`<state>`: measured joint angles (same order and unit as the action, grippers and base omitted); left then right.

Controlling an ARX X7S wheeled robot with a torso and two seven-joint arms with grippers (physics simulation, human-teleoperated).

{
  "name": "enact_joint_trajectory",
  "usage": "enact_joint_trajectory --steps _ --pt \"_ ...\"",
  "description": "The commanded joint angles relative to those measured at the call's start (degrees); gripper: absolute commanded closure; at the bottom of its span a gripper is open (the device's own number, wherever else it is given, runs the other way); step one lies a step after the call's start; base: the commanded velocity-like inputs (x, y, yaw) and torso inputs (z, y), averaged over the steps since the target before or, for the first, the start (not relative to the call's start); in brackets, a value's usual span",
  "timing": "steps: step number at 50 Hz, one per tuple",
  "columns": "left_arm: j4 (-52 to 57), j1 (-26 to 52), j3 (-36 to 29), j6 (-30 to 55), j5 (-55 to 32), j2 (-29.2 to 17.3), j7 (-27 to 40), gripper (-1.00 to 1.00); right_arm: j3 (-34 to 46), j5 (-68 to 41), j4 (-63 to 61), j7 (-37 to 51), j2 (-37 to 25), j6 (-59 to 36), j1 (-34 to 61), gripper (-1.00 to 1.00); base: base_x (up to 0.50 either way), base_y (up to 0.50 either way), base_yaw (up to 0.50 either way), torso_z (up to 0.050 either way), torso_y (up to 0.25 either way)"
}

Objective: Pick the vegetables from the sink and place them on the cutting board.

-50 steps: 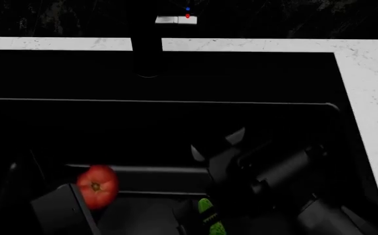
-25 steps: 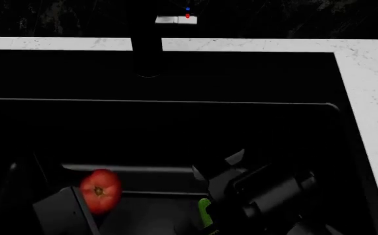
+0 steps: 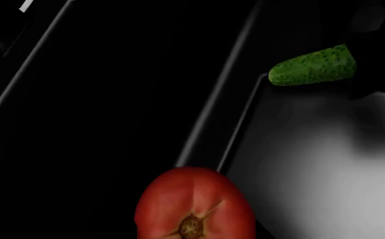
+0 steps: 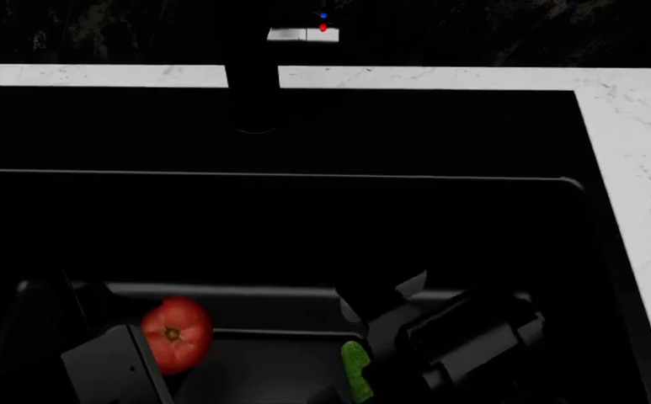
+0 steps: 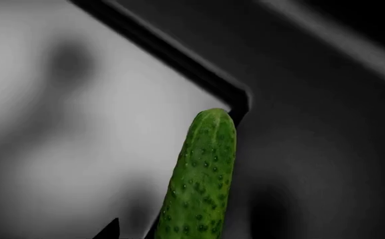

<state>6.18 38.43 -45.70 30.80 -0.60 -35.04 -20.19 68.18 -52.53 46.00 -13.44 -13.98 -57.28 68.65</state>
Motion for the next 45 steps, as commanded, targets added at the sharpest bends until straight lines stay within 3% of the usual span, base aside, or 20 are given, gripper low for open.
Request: enact_joint_trajectory --steps 1,9,16,17,24,37,45 --pt "0.72 -0.47 1.51 0.29 -0.19 1.57 0.14 1.00 -0.65 4.09 1.39 -0.21 2.46 0.85 -3.98 1.00 0.00 0.00 0.00 0.000 0.000" --pt "0.70 -0.45 0.75 0.16 0.51 1.40 0.12 1.00 0.30 4.07 -2.82 0.24 0.71 -1.01 -3.36 1.00 0.00 0.00 0.00 -0.004 -0.005" --pt "2.05 -0.19 3.30 -0.15 -2.68 1.08 -1.21 1.00 -2.55 1.22 -13.35 3.75 -4.53 -4.58 -0.59 1.00 0.00 0.00 0.00 0.000 0.018" --pt "2.35 0.14 3.85 3.57 -3.98 1.64 -1.68 1.00 -2.85 0.92 -14.10 3.98 -4.95 -4.83 -0.39 1.00 0.00 0.00 0.00 0.000 0.250" --pt "1.87 0.24 4.67 3.08 -3.37 1.75 0.02 1.00 -5.73 -0.79 -28.24 8.15 -11.88 -5.35 1.62 1.00 0.00 0.00 0.00 0.000 0.250" --pt "1.83 0.99 5.03 4.53 -3.64 1.78 -0.01 1.00 -5.91 -0.59 -35.47 8.88 -16.11 -6.29 4.81 1.00 0.00 0.00 0.00 0.000 0.250" --pt "2.71 1.34 4.92 5.37 -3.67 1.90 -0.04 1.00 -6.24 -1.86 -37.65 9.47 -17.31 -9.17 6.61 1.00 -0.46 0.00 0.00 0.000 0.250"
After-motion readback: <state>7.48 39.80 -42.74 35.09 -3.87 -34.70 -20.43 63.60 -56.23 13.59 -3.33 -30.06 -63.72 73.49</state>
